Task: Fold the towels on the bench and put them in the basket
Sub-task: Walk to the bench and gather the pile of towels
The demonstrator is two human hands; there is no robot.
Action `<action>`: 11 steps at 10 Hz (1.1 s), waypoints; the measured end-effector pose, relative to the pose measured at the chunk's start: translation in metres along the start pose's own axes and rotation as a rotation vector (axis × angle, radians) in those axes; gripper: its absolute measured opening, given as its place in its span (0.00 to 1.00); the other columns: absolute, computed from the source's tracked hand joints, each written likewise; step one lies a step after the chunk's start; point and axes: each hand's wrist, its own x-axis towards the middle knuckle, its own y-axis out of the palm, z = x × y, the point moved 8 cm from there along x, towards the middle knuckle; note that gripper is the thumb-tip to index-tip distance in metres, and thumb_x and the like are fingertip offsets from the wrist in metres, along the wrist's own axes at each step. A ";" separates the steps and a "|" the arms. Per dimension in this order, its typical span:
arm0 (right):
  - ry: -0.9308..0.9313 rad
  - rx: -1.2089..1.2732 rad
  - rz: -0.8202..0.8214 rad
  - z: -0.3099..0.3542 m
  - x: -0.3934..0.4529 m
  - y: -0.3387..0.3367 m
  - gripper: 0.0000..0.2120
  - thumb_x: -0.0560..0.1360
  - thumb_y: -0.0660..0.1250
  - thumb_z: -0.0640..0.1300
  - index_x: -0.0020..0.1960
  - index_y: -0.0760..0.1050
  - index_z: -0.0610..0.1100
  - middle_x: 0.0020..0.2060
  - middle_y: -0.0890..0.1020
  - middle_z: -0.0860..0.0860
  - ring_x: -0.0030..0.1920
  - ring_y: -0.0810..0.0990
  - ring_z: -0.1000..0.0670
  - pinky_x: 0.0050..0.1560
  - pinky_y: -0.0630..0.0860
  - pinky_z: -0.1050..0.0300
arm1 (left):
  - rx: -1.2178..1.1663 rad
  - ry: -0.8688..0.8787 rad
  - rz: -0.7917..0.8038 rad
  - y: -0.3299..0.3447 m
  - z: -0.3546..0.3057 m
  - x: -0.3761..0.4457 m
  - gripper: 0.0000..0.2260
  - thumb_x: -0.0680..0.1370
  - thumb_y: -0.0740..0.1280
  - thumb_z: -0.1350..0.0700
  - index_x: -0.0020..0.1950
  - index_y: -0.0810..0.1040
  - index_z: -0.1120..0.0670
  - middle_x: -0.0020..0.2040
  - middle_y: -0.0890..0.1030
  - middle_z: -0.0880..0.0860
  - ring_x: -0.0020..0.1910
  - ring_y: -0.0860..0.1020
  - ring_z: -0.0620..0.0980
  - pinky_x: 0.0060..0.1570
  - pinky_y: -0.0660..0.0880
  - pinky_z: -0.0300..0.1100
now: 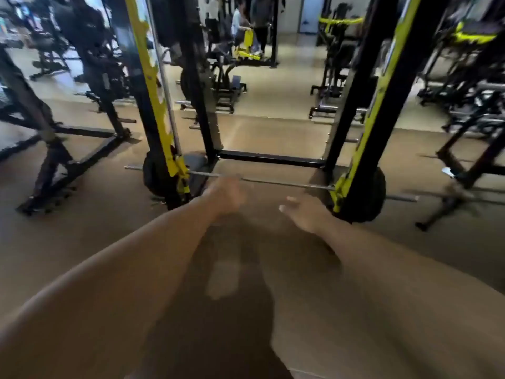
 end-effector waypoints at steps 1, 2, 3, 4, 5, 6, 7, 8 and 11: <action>0.151 0.066 -0.045 -0.080 -0.005 -0.027 0.27 0.83 0.61 0.57 0.77 0.69 0.45 0.75 0.71 0.45 0.75 0.69 0.42 0.74 0.66 0.50 | -0.031 0.148 0.072 0.039 -0.093 0.021 0.22 0.84 0.60 0.50 0.76 0.68 0.57 0.76 0.70 0.59 0.72 0.71 0.59 0.69 0.67 0.47; 0.273 0.155 -0.098 -0.157 -0.021 -0.062 0.27 0.82 0.63 0.58 0.76 0.70 0.47 0.69 0.77 0.46 0.67 0.78 0.43 0.66 0.75 0.49 | 0.022 0.314 0.108 0.074 -0.192 0.029 0.22 0.85 0.59 0.49 0.77 0.67 0.57 0.77 0.69 0.58 0.74 0.68 0.59 0.70 0.64 0.48; 0.388 0.227 -0.159 -0.228 -0.037 -0.089 0.25 0.81 0.64 0.57 0.74 0.71 0.48 0.62 0.82 0.46 0.58 0.82 0.45 0.56 0.77 0.54 | 0.031 0.400 0.151 0.110 -0.270 0.041 0.22 0.84 0.60 0.47 0.76 0.68 0.55 0.75 0.70 0.58 0.73 0.69 0.59 0.69 0.66 0.50; 0.475 0.262 -0.203 -0.284 -0.050 -0.109 0.22 0.80 0.64 0.56 0.71 0.75 0.48 0.66 0.80 0.45 0.65 0.78 0.44 0.65 0.73 0.51 | 0.039 0.504 0.193 0.138 -0.338 0.041 0.25 0.83 0.59 0.43 0.78 0.66 0.52 0.77 0.68 0.56 0.76 0.66 0.58 0.73 0.64 0.53; 0.520 0.231 -0.204 -0.318 -0.070 -0.125 0.20 0.84 0.59 0.53 0.70 0.75 0.46 0.64 0.80 0.44 0.62 0.79 0.42 0.63 0.75 0.50 | 0.106 0.586 0.244 0.161 -0.390 0.038 0.25 0.84 0.58 0.44 0.79 0.64 0.52 0.79 0.64 0.56 0.78 0.62 0.57 0.73 0.63 0.51; 0.585 0.237 -0.259 -0.361 -0.087 -0.138 0.24 0.83 0.62 0.56 0.74 0.72 0.45 0.71 0.76 0.46 0.70 0.75 0.43 0.68 0.70 0.52 | 0.152 0.635 0.248 0.175 -0.435 0.033 0.22 0.84 0.58 0.44 0.76 0.68 0.53 0.76 0.68 0.58 0.72 0.70 0.60 0.67 0.66 0.51; 0.625 0.238 -0.271 -0.399 -0.099 -0.154 0.28 0.81 0.63 0.60 0.76 0.70 0.47 0.75 0.71 0.48 0.75 0.70 0.43 0.72 0.67 0.52 | 0.155 0.664 0.301 0.190 -0.470 0.037 0.23 0.84 0.59 0.44 0.76 0.68 0.53 0.75 0.71 0.58 0.69 0.72 0.59 0.64 0.69 0.50; 0.674 0.262 -0.315 -0.434 -0.106 -0.171 0.29 0.80 0.63 0.62 0.77 0.69 0.49 0.76 0.71 0.48 0.74 0.70 0.43 0.73 0.68 0.51 | 0.126 0.682 0.365 0.210 -0.499 0.051 0.25 0.83 0.60 0.44 0.78 0.65 0.53 0.75 0.70 0.58 0.71 0.71 0.59 0.66 0.68 0.49; 0.836 0.312 -0.350 -0.528 -0.089 -0.177 0.28 0.81 0.62 0.61 0.76 0.69 0.49 0.74 0.73 0.50 0.72 0.73 0.44 0.69 0.70 0.52 | 0.287 0.703 0.488 0.291 -0.562 0.114 0.20 0.82 0.59 0.45 0.69 0.76 0.54 0.68 0.77 0.56 0.67 0.75 0.58 0.66 0.71 0.53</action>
